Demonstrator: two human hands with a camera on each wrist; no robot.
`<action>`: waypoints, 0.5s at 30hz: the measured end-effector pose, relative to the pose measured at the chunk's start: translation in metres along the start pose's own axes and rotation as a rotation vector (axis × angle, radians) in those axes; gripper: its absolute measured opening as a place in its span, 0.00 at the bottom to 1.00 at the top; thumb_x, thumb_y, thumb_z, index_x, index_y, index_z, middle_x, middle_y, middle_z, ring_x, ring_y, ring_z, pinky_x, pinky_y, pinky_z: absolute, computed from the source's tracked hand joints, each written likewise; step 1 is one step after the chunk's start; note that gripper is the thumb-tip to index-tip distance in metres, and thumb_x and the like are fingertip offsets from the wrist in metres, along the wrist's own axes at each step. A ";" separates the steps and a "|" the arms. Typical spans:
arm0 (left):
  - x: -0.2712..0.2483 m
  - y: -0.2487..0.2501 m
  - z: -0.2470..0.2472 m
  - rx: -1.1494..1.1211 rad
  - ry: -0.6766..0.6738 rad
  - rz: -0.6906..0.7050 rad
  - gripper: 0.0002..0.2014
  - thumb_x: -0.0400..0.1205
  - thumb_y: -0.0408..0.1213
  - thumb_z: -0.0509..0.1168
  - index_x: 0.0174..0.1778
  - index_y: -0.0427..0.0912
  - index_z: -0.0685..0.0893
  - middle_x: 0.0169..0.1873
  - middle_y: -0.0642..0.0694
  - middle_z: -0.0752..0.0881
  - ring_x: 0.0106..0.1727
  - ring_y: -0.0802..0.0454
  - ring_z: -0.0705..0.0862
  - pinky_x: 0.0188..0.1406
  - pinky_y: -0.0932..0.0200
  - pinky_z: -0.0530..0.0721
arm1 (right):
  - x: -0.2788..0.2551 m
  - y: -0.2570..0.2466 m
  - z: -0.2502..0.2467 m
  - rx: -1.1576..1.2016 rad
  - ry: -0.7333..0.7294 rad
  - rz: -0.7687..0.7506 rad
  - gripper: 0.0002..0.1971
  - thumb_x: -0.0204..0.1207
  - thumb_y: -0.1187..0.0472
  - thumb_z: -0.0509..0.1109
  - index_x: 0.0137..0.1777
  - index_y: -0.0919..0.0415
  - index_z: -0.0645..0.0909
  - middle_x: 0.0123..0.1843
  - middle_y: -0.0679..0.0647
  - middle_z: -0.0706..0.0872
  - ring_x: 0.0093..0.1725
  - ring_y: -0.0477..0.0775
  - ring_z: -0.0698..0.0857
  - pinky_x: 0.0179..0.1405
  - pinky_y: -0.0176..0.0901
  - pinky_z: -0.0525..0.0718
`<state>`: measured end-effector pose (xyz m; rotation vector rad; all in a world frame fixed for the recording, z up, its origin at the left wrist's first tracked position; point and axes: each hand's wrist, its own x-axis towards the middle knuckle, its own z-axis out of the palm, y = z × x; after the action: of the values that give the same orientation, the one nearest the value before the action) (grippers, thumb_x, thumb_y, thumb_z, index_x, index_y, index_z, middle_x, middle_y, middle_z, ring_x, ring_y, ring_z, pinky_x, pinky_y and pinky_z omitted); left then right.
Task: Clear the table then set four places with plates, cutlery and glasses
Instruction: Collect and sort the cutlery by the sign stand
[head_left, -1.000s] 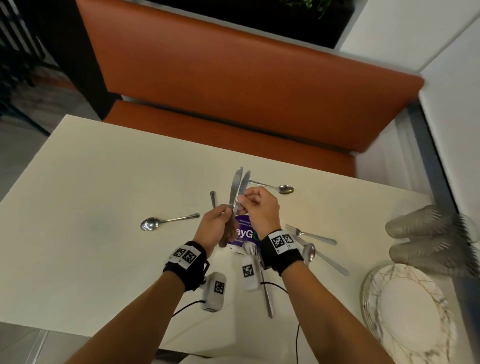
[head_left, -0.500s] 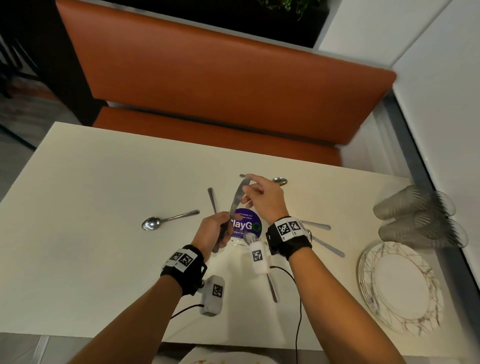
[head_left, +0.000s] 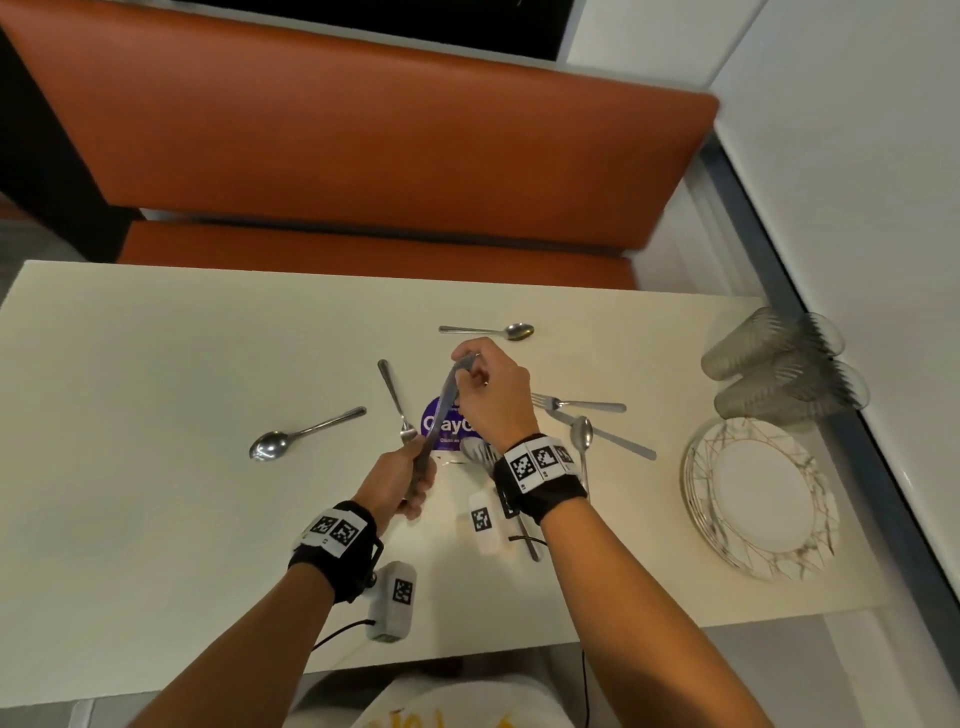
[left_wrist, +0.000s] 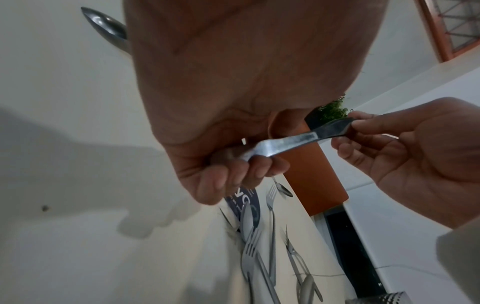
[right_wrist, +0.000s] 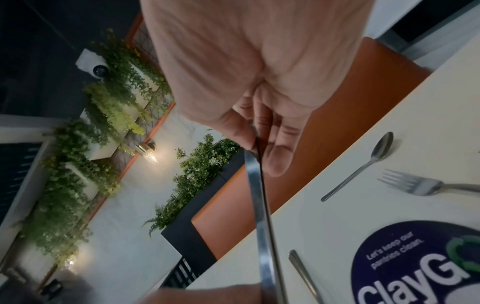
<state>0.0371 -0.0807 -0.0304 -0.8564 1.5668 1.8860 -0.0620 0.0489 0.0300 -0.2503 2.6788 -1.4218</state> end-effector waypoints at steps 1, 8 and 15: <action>0.001 0.000 0.002 -0.022 -0.010 0.000 0.30 0.93 0.54 0.49 0.29 0.42 0.78 0.26 0.45 0.74 0.24 0.50 0.68 0.25 0.57 0.66 | 0.000 0.002 -0.001 0.000 -0.005 -0.010 0.13 0.82 0.68 0.66 0.58 0.47 0.82 0.35 0.55 0.83 0.37 0.53 0.86 0.56 0.57 0.89; 0.012 -0.001 0.044 0.057 0.022 0.086 0.28 0.94 0.45 0.48 0.31 0.39 0.79 0.23 0.42 0.77 0.22 0.48 0.73 0.26 0.57 0.69 | 0.009 0.023 -0.033 -0.036 -0.033 -0.025 0.12 0.80 0.73 0.65 0.50 0.57 0.85 0.29 0.54 0.80 0.27 0.43 0.79 0.31 0.26 0.73; 0.026 0.013 0.095 -0.036 0.033 0.143 0.26 0.94 0.50 0.51 0.31 0.44 0.75 0.22 0.48 0.72 0.20 0.53 0.64 0.22 0.61 0.60 | 0.032 0.059 -0.076 0.038 -0.073 0.070 0.10 0.84 0.66 0.66 0.59 0.55 0.86 0.33 0.47 0.84 0.33 0.49 0.86 0.44 0.52 0.92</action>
<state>-0.0022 0.0105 -0.0303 -0.8134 1.6577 2.0143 -0.1117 0.1373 0.0236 -0.1995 2.5731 -1.4137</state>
